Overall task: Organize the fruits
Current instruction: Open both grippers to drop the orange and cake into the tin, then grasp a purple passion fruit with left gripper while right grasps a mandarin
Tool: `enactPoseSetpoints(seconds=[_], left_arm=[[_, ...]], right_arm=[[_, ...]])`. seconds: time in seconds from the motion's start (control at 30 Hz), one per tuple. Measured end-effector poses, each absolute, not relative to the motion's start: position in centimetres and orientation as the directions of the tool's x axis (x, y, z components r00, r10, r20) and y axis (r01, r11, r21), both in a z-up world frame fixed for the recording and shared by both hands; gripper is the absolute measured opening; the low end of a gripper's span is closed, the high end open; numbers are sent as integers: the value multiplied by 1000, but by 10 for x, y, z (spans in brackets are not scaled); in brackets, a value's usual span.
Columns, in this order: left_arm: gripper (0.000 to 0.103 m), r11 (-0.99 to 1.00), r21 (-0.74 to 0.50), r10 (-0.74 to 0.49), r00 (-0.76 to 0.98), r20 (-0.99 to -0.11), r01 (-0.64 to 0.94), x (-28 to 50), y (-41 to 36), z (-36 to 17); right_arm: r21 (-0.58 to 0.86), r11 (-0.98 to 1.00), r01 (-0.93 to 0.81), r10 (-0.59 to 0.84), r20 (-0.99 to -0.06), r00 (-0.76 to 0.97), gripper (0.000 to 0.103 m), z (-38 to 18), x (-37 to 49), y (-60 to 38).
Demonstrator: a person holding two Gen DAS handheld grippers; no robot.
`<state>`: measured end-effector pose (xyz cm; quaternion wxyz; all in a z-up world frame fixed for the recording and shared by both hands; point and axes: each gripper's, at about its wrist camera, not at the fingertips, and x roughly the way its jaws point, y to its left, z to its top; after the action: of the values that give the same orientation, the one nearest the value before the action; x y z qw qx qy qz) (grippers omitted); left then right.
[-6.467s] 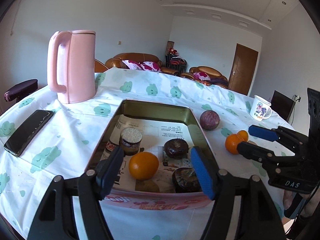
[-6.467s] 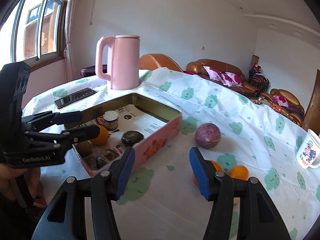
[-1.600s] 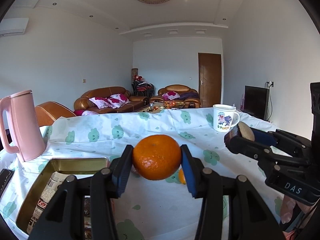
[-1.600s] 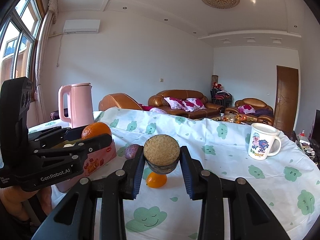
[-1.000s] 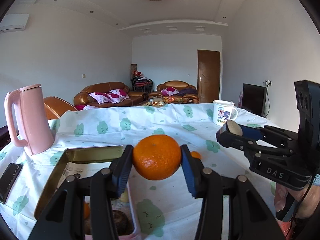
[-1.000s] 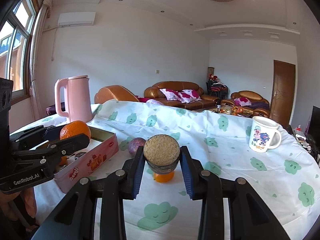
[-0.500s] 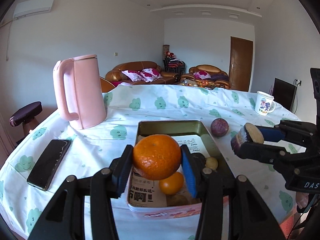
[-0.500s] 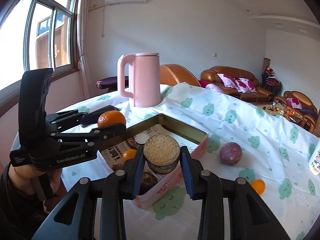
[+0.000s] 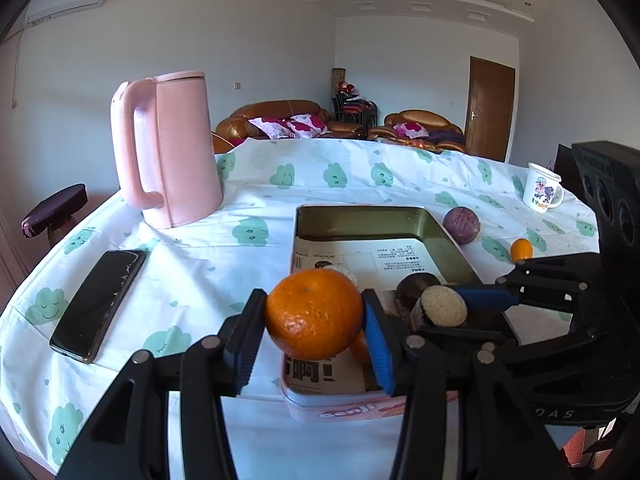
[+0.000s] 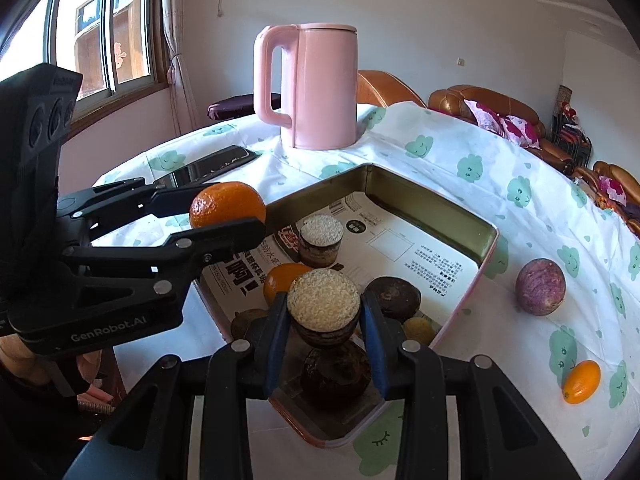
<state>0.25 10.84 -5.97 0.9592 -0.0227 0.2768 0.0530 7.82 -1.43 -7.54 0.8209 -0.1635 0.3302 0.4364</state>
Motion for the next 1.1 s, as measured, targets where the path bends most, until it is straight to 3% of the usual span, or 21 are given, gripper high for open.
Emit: enactPoseSetpoints(seconds=[0.07, 0.17, 0.27, 0.43, 0.6, 0.73, 1.1], left_arm=[[55, 993, -11, 92, 839, -536, -115, 3, 108, -61], [63, 993, -4, 95, 844, -527, -114, 1, 105, -59], [75, 994, 2, 98, 856, -508, -113, 0, 101, -52], [80, 995, -7, 86, 870, -486, -102, -1, 92, -42], [91, 998, 1, 52, 883, -467, -58, 7, 66, -34], [92, 1000, 18, 12, 886, -464, -5, 18, 39, -30], [92, 998, 8, -44, 871, -489, 55, 56, -9, -28]], right_arm=[[40, 544, -838, 624, -687, 372, 38, -75, 77, -14], [28, 551, -834, 628, -673, 392, 54, -69, 74, -19], [33, 562, -826, 642, -647, 411, 55, -60, 73, -39], [26, 644, -765, 617, -608, 499, 57, -46, 87, -92], [-34, 799, -600, 453, -623, 638, 59, -45, 121, -152], [-50, 849, -526, 376, -641, 669, 59, -48, 141, -179], [-7, 857, -515, 353, -721, 597, 59, -75, 170, -186]])
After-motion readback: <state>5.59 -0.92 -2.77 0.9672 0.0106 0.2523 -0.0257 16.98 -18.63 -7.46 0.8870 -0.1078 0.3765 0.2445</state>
